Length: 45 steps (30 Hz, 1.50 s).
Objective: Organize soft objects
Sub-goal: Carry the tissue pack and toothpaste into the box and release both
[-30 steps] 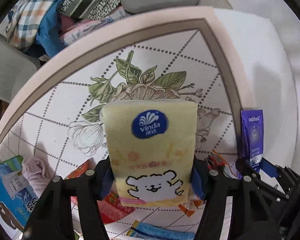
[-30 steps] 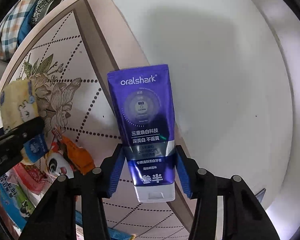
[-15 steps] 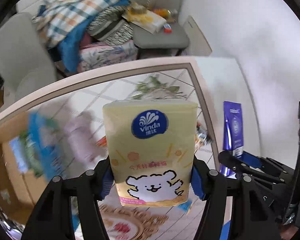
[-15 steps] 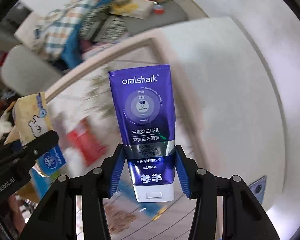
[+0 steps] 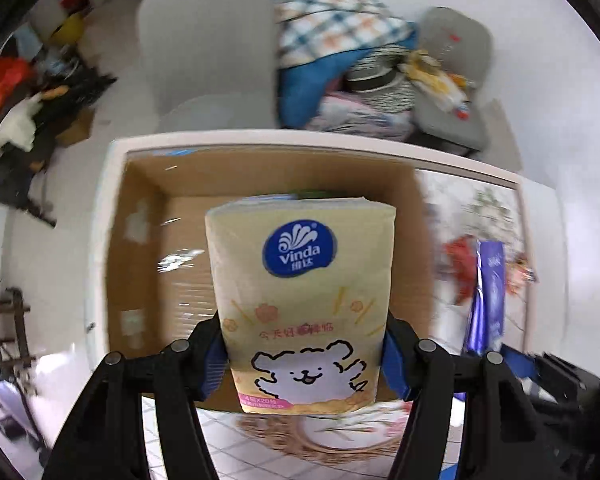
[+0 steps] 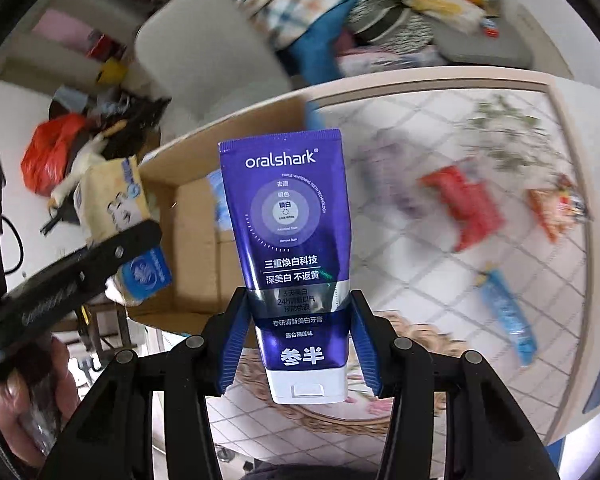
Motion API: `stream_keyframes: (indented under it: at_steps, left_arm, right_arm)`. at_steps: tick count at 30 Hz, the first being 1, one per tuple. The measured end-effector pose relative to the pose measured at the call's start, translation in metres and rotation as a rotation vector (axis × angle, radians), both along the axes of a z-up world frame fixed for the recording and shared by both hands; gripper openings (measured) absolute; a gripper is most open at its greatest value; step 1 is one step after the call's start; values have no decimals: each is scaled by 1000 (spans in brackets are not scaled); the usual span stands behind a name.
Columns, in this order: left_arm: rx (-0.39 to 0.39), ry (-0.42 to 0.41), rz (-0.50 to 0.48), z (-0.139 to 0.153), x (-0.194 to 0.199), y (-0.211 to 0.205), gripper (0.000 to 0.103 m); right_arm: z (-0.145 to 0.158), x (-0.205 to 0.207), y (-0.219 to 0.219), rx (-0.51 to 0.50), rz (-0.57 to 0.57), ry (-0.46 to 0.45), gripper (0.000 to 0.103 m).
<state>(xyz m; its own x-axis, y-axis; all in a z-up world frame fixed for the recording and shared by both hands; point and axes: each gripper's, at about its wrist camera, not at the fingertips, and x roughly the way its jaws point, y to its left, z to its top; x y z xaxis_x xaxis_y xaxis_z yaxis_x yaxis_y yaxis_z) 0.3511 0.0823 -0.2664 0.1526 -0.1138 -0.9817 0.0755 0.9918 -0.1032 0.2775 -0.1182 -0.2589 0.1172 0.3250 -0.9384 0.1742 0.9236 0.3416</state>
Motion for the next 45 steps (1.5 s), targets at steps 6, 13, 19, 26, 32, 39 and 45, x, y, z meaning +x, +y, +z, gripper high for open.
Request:
stream_keyframes:
  at_steps: [6,13,19,26,32,39,45]
  left_arm:
    - [51,48,33,-48,30,46,61]
    - [37,138,42,-105,64,62,61]
    - [36,191,21,-131,82,57,61]
    - [62,215,0,-132,91,54,72]
    - [52,174,-18,-109,83,57,94]
    - [64,60,-2,-59,41,71,101]
    - [48,-21,19,-15,-16,87,101]
  right_arm:
    - [-40,17,75,-63,46,65,51]
    - [-98,30,104,-115,35,157,51]
    - [-130,39,121,-99,26,199,51]
    - [-161,42,134,-105,60,254,55]
    - [-142,40,131,-134,57,196,77]
    - [-97,34,114,-234,67,98,101]
    - [-65,15,98,-277,68,30,103]
